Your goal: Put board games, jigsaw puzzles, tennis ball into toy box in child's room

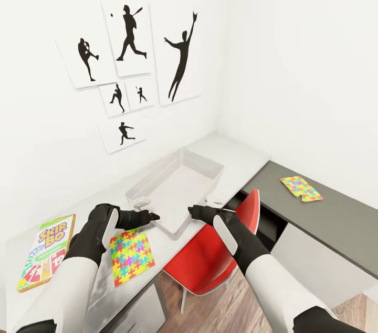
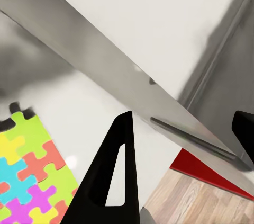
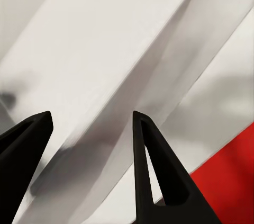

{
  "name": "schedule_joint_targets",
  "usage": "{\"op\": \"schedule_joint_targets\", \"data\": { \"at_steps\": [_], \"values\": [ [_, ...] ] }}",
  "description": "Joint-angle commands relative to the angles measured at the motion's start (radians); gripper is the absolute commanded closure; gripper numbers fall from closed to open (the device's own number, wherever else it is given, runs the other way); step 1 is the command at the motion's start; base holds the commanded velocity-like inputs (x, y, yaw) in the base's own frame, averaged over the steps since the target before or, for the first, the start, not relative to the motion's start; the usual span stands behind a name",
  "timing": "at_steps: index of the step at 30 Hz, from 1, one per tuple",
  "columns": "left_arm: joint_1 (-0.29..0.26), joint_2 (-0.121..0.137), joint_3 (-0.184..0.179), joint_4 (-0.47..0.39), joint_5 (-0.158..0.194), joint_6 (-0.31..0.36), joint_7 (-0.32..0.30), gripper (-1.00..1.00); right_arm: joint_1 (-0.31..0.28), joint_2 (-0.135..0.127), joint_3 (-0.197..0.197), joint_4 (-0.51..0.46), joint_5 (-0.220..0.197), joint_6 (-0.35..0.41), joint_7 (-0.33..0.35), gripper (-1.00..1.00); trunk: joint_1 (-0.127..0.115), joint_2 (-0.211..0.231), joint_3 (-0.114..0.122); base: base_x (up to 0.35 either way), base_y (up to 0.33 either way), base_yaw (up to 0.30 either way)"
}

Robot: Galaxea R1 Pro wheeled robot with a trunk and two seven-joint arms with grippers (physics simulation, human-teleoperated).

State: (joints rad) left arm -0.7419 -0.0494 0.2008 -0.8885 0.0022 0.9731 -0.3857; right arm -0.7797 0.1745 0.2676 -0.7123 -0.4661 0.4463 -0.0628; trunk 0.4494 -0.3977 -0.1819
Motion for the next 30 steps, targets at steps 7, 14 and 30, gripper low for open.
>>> {"op": "schedule_joint_targets", "data": {
  "at_steps": [7,14,30],
  "values": [
    [-0.001,-0.001,0.005,0.000,0.004,0.010,-0.002,1.00,-0.001,0.000,0.002,-0.003,-0.022,-0.009,-0.006,1.00,0.001,-0.002,-0.002,0.000,0.001,0.000],
    [-0.001,-0.001,0.005,0.000,0.004,0.010,-0.002,1.00,-0.001,0.000,0.002,-0.003,-0.022,-0.009,-0.005,1.00,0.001,-0.002,-0.002,0.000,0.000,0.000],
    [0.000,-0.001,0.005,0.000,0.004,0.012,-0.002,1.00,-0.001,0.000,0.002,-0.003,-0.022,-0.009,-0.006,1.00,0.001,-0.002,-0.010,0.000,0.000,0.000]
  ]
}}
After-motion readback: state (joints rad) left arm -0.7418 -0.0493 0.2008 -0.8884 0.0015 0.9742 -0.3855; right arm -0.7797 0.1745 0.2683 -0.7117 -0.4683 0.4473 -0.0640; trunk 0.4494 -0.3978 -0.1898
